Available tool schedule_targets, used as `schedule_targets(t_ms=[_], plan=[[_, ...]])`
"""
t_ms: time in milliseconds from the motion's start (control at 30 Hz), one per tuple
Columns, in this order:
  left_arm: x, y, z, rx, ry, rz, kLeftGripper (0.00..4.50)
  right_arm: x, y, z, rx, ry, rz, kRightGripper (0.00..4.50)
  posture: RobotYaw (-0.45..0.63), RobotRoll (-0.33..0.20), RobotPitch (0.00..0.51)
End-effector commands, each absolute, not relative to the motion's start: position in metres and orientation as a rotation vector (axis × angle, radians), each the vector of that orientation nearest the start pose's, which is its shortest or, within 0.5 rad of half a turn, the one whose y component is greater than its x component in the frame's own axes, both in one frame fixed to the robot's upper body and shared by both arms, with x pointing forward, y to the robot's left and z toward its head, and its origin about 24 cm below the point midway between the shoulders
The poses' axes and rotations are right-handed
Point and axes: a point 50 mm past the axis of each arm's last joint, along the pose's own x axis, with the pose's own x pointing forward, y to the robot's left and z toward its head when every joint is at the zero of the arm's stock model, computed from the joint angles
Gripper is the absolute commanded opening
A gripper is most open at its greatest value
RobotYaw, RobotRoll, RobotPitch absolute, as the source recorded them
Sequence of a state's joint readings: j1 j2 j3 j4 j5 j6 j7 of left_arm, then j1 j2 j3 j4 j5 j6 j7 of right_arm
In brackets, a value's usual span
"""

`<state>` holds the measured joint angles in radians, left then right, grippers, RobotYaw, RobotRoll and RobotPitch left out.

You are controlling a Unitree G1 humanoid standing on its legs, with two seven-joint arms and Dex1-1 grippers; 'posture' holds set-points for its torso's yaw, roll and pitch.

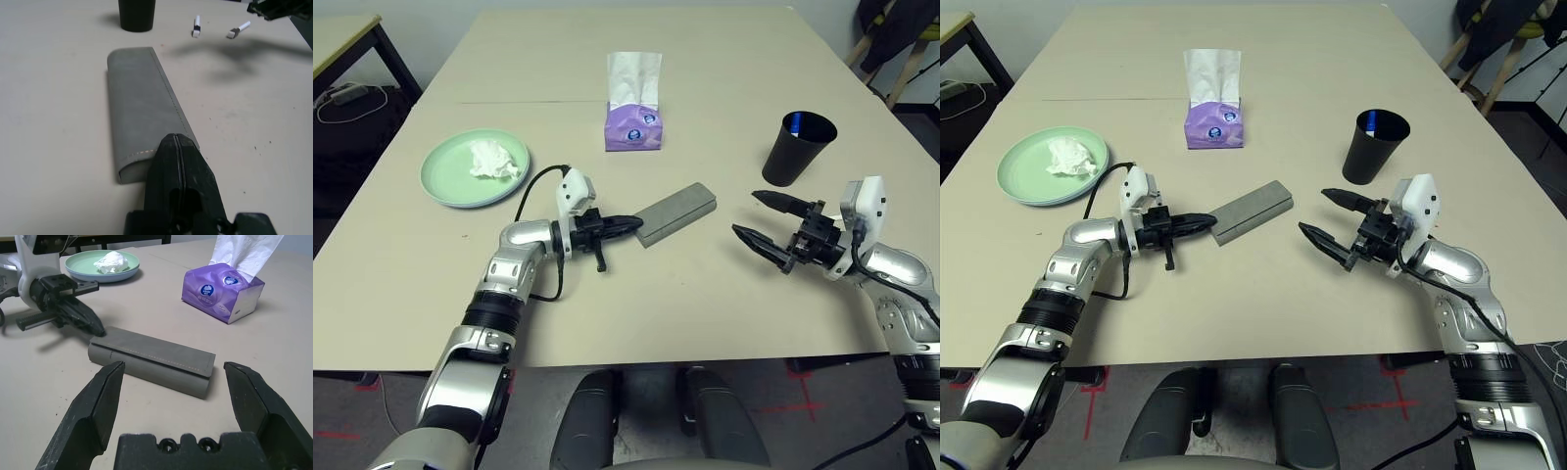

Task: Organize and tidy the items on the table.

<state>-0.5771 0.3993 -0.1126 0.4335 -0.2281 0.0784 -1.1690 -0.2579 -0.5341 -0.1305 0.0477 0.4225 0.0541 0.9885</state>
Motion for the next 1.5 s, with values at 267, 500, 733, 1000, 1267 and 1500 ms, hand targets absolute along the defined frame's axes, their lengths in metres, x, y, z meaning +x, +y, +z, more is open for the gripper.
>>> schedule_targets(t_ms=[267,500,733,1000,1267,1500], plan=[[0.326,0.151,0.111,0.263,0.099,-1.224,0.04,0.278,-0.218,0.133,-0.200,-0.148,0.908,4.50,0.00,0.000,0.124],[0.319,0.148,0.151,0.211,-0.128,-1.311,0.41,0.284,-0.220,0.139,-0.226,-0.070,0.896,4.50,0.00,0.000,0.121],[0.308,0.132,0.154,0.259,-0.124,-1.412,2.95,0.284,-0.235,0.152,-0.412,0.240,0.912,4.50,0.00,0.000,0.120],[0.310,0.115,0.143,0.236,-0.098,-1.414,4.48,0.275,-0.281,0.171,-0.812,0.626,0.952,4.50,-0.03,0.000,0.125],[0.298,0.122,0.137,0.194,-0.089,-1.357,4.48,0.289,-0.303,0.171,-0.996,0.824,0.914,4.50,-0.02,0.000,0.144],[0.290,0.132,0.137,0.184,-0.077,-1.300,4.48,0.295,-0.305,0.174,-1.037,0.861,0.918,4.50,-0.01,0.000,0.172]])
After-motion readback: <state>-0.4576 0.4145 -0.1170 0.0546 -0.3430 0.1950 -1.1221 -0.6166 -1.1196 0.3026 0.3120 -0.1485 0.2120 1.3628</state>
